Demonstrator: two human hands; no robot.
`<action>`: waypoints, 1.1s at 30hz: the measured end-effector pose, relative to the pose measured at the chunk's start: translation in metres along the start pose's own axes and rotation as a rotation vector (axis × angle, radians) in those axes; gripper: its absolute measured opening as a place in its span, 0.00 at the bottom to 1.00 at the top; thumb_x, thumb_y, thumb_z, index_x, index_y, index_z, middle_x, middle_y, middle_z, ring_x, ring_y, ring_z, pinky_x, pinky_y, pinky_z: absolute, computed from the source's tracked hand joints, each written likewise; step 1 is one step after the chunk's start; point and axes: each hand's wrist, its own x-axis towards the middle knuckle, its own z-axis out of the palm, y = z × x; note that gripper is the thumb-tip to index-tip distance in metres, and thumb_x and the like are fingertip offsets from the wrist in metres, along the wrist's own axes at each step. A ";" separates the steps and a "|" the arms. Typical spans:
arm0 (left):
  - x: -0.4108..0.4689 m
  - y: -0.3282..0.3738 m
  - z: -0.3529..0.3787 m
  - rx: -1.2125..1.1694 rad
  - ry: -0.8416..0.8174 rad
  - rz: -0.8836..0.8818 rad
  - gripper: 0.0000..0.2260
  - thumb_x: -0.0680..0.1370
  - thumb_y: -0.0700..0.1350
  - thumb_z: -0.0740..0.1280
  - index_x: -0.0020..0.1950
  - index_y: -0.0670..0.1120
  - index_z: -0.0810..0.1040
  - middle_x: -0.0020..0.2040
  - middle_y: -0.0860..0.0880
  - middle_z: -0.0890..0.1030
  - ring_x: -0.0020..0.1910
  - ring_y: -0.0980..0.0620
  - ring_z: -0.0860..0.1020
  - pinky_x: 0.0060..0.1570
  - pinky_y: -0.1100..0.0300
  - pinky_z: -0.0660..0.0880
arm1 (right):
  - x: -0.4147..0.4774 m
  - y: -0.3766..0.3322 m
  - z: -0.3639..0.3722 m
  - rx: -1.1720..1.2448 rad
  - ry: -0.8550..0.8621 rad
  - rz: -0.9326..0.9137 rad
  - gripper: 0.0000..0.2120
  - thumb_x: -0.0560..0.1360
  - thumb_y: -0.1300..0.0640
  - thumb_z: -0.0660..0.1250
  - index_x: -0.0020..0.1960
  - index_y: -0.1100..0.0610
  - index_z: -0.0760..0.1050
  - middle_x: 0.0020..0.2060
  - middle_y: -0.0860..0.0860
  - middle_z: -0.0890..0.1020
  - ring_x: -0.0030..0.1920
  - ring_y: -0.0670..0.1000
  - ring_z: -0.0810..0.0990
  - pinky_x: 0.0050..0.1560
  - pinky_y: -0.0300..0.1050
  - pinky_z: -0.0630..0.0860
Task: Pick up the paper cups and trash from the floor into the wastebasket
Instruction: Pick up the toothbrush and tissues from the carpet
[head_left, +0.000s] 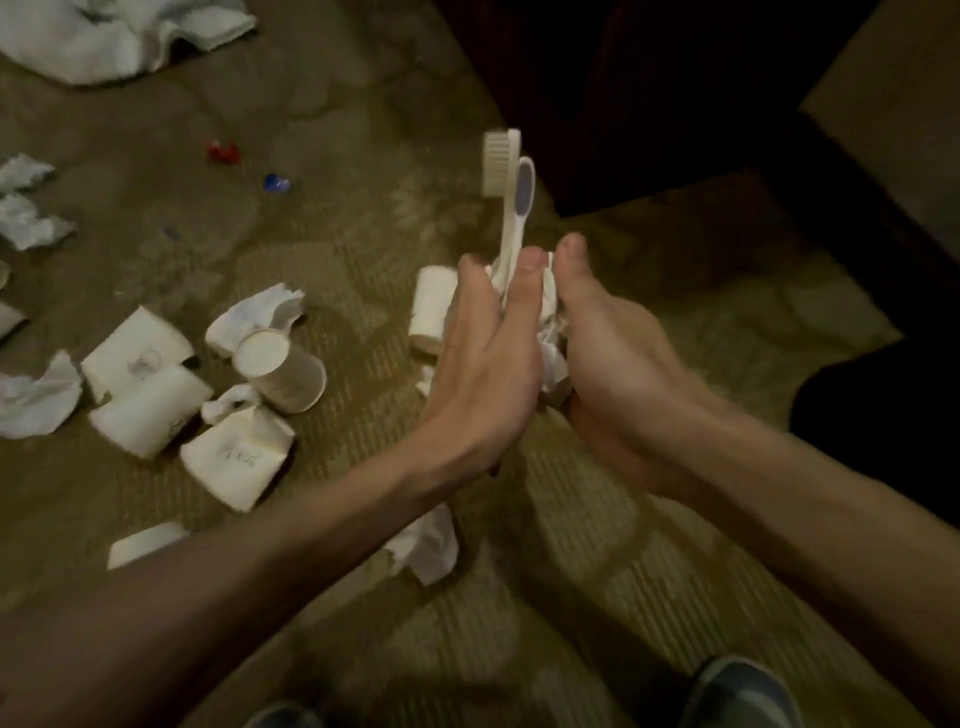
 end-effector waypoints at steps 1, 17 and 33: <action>0.006 0.016 0.010 0.024 -0.057 0.027 0.23 0.74 0.71 0.47 0.51 0.57 0.71 0.48 0.56 0.79 0.52 0.58 0.78 0.55 0.50 0.77 | -0.003 -0.010 -0.013 0.015 0.032 -0.014 0.26 0.83 0.41 0.46 0.67 0.54 0.74 0.55 0.53 0.83 0.55 0.51 0.82 0.59 0.54 0.78; -0.004 0.179 0.289 -0.041 -0.660 0.345 0.17 0.85 0.57 0.47 0.61 0.51 0.71 0.57 0.46 0.76 0.60 0.46 0.75 0.62 0.44 0.72 | -0.114 -0.055 -0.300 0.014 0.704 -0.142 0.24 0.83 0.42 0.52 0.67 0.58 0.71 0.53 0.54 0.84 0.51 0.48 0.84 0.55 0.48 0.80; 0.008 0.109 0.376 0.372 -1.000 -0.257 0.21 0.84 0.54 0.57 0.65 0.39 0.76 0.59 0.39 0.80 0.57 0.42 0.79 0.61 0.48 0.76 | -0.078 0.040 -0.375 -0.178 0.638 0.423 0.23 0.84 0.48 0.54 0.67 0.65 0.72 0.57 0.63 0.80 0.57 0.61 0.80 0.60 0.54 0.77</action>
